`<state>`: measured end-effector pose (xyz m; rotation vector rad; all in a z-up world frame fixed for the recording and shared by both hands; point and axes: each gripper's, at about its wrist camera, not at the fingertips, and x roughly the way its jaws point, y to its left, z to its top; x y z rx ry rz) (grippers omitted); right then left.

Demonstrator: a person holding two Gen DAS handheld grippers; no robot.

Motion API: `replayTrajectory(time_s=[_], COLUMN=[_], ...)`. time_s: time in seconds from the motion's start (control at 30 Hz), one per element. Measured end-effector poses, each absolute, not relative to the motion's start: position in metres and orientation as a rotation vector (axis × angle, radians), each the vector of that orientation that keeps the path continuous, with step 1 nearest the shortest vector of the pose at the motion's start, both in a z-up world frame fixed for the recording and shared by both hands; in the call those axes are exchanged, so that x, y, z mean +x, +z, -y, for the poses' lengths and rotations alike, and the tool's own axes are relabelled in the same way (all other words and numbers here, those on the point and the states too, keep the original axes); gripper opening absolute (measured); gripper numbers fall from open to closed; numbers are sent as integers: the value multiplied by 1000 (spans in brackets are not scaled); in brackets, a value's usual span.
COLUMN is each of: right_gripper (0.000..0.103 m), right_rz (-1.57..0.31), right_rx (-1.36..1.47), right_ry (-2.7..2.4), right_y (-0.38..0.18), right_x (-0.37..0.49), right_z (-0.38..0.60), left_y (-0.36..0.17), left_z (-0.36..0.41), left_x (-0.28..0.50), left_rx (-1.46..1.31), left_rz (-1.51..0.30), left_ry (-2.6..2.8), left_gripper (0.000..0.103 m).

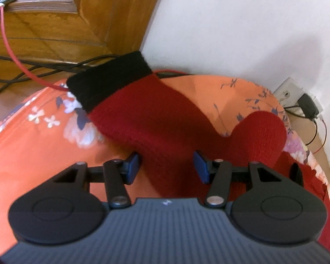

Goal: Fold small clothes

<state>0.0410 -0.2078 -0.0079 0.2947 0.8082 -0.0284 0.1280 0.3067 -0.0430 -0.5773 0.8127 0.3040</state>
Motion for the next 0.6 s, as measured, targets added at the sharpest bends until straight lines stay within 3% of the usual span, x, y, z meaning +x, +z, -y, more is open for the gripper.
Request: replayTrajectory(time_s=[0.17,0.23,0.3,0.6], right_gripper=[84,84,84,84], right_rz=[-811,-809,-806,-803], right_rx=[288,287,282,270], right_ry=[-44,-47,-51,-13], right_y=[-8,-6,-6,-4], right_x=[33,31,30,33], right_z=[199,197,195,183], left_y=[-44,-43,-41,4], left_z=[-307,-306,-309,-304], left_x=[129,129,126,100], left_rx=[-584,-554,-563,-601], left_rz=[-775,-782,-777,-606], left_ry=[304,327,327,187], left_gripper=[50,28,15,12])
